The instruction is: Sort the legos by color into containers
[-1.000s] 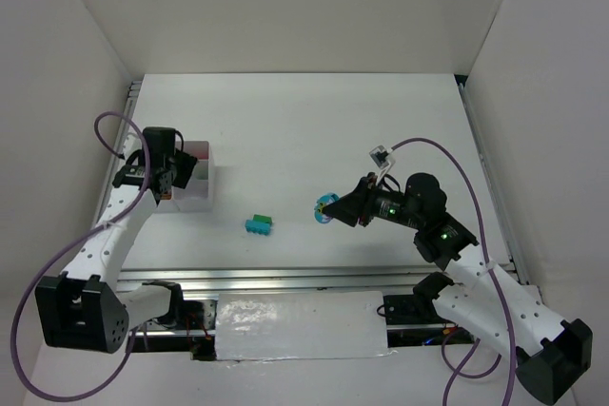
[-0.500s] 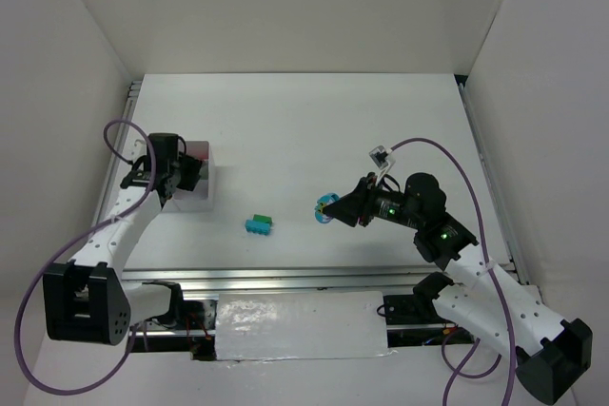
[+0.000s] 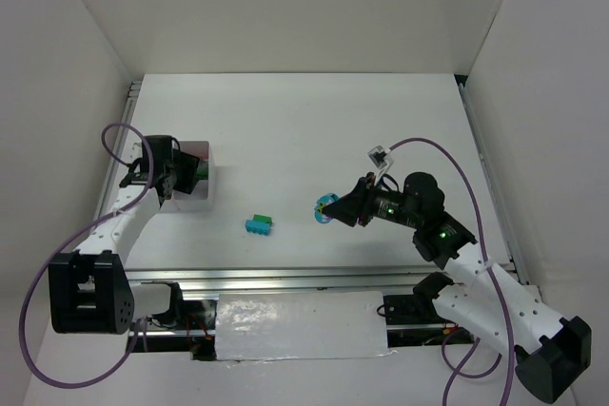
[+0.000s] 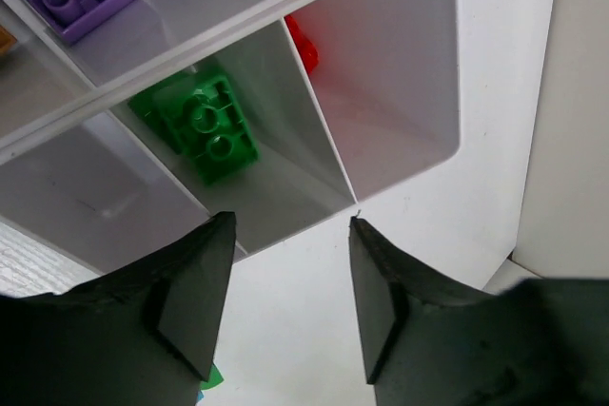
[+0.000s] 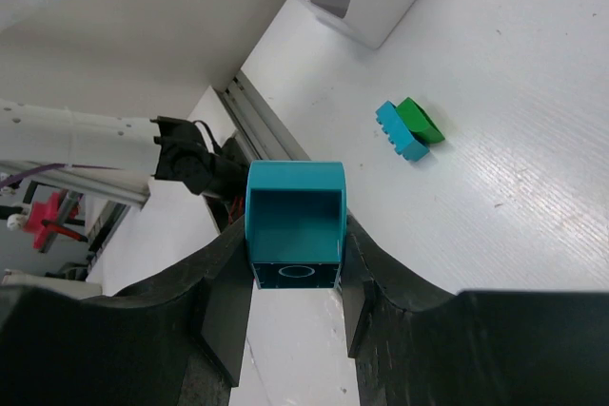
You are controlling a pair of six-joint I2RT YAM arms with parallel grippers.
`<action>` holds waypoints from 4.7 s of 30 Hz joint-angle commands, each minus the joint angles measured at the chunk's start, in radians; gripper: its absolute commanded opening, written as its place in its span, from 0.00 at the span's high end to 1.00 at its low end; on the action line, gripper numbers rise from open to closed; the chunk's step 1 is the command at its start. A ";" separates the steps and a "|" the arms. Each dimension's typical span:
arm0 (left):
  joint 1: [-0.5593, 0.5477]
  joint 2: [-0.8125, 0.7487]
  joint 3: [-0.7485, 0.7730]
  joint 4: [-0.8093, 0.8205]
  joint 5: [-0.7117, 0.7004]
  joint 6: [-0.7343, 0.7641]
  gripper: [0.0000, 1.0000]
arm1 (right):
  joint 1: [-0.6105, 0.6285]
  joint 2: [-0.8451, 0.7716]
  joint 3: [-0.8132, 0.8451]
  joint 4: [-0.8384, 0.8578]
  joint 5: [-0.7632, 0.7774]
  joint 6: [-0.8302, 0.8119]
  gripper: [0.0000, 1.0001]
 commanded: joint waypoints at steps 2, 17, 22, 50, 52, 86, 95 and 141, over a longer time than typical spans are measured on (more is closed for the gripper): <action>0.011 -0.013 0.011 0.005 0.013 0.010 0.31 | -0.005 0.003 0.035 0.016 -0.001 -0.014 1.00; 0.007 -0.358 0.020 0.140 0.225 0.327 0.19 | -0.005 0.032 0.034 0.087 -0.075 0.039 1.00; -0.009 -0.438 0.006 0.230 0.638 0.485 0.15 | -0.002 0.061 0.005 0.217 -0.180 0.068 1.00; -0.780 -0.318 -0.042 0.559 0.686 0.470 0.27 | 0.093 0.115 -0.011 0.521 -0.351 0.162 1.00; -0.795 -0.309 -0.035 0.559 0.686 0.473 0.33 | 0.095 0.116 -0.009 0.513 -0.349 0.159 1.00; -0.169 -0.397 0.123 -0.297 -0.150 0.311 1.00 | 0.092 -0.034 -0.035 0.139 -0.035 0.006 0.00; 0.073 -0.325 0.023 -0.171 -0.068 0.192 1.00 | 0.093 -0.058 -0.026 0.061 -0.018 -0.046 0.00; 0.084 -0.292 -0.233 0.028 -0.025 -0.036 0.37 | 0.092 -0.062 -0.021 0.052 -0.043 -0.069 0.00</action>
